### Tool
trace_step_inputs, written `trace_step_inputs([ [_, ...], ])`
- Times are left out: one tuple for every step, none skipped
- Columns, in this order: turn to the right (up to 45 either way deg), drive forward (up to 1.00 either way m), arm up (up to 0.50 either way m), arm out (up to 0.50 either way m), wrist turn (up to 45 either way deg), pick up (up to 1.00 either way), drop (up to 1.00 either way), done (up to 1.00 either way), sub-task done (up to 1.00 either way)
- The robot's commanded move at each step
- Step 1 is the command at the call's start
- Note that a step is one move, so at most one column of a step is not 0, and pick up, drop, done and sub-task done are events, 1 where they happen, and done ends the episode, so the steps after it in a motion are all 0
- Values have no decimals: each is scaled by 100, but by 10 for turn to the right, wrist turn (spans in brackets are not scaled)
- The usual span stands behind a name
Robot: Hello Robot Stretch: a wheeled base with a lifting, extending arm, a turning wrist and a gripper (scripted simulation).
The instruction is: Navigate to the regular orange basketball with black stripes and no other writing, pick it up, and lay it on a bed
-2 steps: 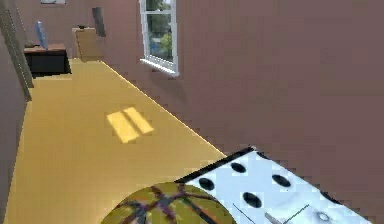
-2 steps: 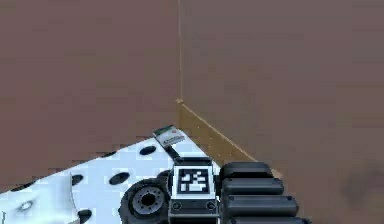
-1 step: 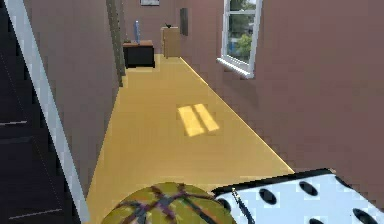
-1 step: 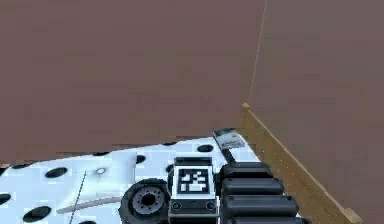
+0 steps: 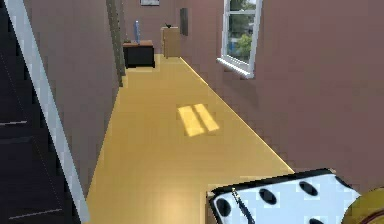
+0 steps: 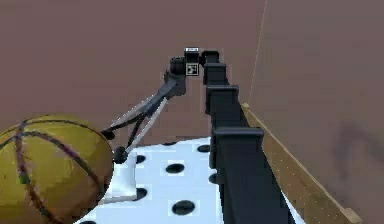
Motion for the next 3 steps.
trace_step_inputs([
  [0, 0, 0, 0, 450, 0, 0, 0, 0],
  [0, 0, 0, 0, 390, 0, 0, 0, 0],
  [0, 0, -40, 0, 0, 0, 0, 0, 0],
])
